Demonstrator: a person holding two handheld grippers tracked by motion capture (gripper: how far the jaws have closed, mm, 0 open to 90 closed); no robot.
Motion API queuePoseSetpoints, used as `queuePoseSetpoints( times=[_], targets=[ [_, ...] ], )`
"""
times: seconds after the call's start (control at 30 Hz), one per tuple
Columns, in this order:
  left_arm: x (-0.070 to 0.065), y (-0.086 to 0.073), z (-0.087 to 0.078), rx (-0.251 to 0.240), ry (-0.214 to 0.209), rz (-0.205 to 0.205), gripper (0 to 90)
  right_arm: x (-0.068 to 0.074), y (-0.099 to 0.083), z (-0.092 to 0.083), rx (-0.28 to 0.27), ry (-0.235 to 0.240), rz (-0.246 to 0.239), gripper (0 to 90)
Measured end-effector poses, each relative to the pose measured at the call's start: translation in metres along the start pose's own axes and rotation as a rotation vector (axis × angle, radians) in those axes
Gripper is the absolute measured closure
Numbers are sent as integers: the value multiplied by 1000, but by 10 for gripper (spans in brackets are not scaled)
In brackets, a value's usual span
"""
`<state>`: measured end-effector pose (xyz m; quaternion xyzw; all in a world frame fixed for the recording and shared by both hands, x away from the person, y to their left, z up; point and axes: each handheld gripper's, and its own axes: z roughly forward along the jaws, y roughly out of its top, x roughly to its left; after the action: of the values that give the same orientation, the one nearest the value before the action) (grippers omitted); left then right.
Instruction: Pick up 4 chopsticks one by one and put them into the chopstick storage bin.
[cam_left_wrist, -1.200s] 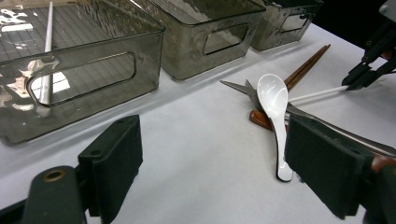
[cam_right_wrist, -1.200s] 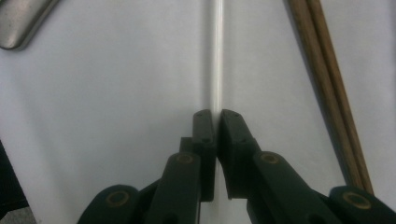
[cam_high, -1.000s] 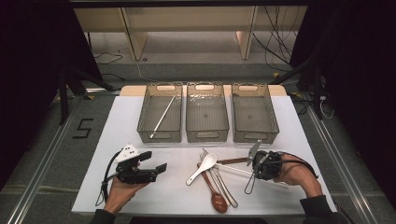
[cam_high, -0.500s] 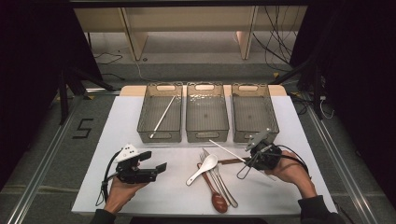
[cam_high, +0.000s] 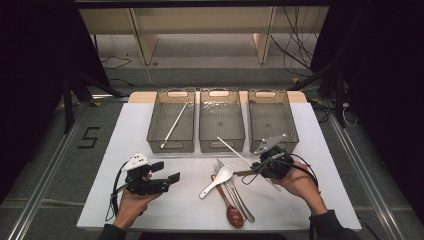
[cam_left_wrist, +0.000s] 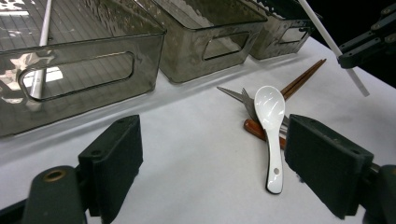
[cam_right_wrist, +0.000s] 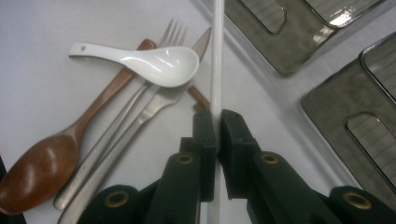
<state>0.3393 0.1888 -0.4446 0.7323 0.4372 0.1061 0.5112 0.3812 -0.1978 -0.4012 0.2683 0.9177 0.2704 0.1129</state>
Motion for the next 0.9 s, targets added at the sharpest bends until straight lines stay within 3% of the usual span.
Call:
queuePoseSetpoints(
  times=[0.17, 0.3, 0.47, 0.9],
  targets=[
    [-2, 4, 2, -9, -11, -40, 191, 5, 5, 3, -18, 0, -1, 857],
    [-4, 7, 5, -19, -36, -99, 196, 11, 11, 5, -38, 3, -9, 857],
    [-9, 11, 11, -17, -63, -127, 200, 19, 18, 7, -64, 6, -15, 857],
    [-35, 30, 33, -24, -153, -117, 219, 37, 32, 15, -109, 20, -37, 856]
  ],
)
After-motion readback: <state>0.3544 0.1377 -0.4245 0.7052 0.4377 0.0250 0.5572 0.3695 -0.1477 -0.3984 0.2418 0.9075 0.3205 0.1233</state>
